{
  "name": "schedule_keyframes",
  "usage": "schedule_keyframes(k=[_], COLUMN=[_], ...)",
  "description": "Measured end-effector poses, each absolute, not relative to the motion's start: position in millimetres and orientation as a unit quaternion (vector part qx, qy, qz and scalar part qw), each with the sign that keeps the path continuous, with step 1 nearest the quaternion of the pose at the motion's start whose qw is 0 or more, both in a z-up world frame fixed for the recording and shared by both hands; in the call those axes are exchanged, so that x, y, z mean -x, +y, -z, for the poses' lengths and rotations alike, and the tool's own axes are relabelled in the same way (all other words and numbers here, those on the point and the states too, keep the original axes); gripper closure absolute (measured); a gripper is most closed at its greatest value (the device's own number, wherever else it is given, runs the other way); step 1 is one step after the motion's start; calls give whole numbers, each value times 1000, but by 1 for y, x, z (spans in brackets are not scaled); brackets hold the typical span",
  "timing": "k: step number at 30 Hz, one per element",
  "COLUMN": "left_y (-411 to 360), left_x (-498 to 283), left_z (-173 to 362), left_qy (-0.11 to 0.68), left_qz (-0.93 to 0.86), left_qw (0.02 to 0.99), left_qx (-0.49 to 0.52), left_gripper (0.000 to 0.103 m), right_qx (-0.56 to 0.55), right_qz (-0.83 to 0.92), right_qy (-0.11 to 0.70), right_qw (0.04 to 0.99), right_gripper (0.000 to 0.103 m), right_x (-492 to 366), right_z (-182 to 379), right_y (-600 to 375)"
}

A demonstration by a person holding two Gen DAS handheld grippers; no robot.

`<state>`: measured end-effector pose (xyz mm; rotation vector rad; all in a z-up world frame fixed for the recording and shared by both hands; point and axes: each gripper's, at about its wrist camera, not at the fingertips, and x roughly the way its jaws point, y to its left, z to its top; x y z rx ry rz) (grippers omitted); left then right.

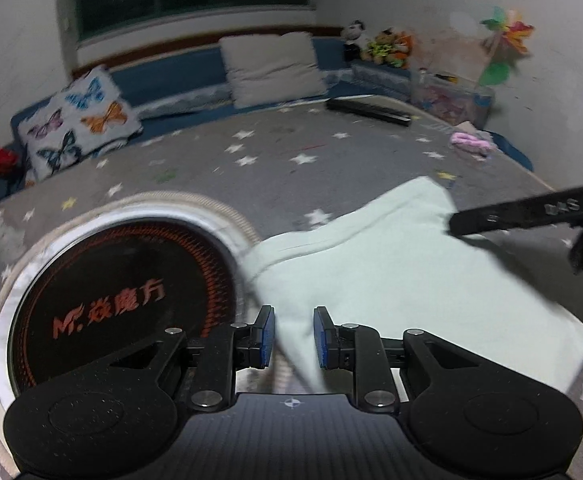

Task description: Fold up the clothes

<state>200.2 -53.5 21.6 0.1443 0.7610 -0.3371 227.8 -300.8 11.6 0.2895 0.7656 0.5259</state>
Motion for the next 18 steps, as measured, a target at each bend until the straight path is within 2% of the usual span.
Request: schedule_keyframes(k=[7, 18], left_y=[-48, -27], left_x=[-213, -235], left_z=[-30, -26], left_qy=[353, 361], left_qz=[154, 117], left_qw=[921, 925], left_qx=[-54, -20], left_gripper=[77, 79], right_qx=[-117, -121], right_qz=[-263, -259], right_qy=[344, 358], right_qw=[894, 889], right_gripper=[84, 84], right_x=[-231, -249], right_z=[-29, -15], right_y=[-293, -290])
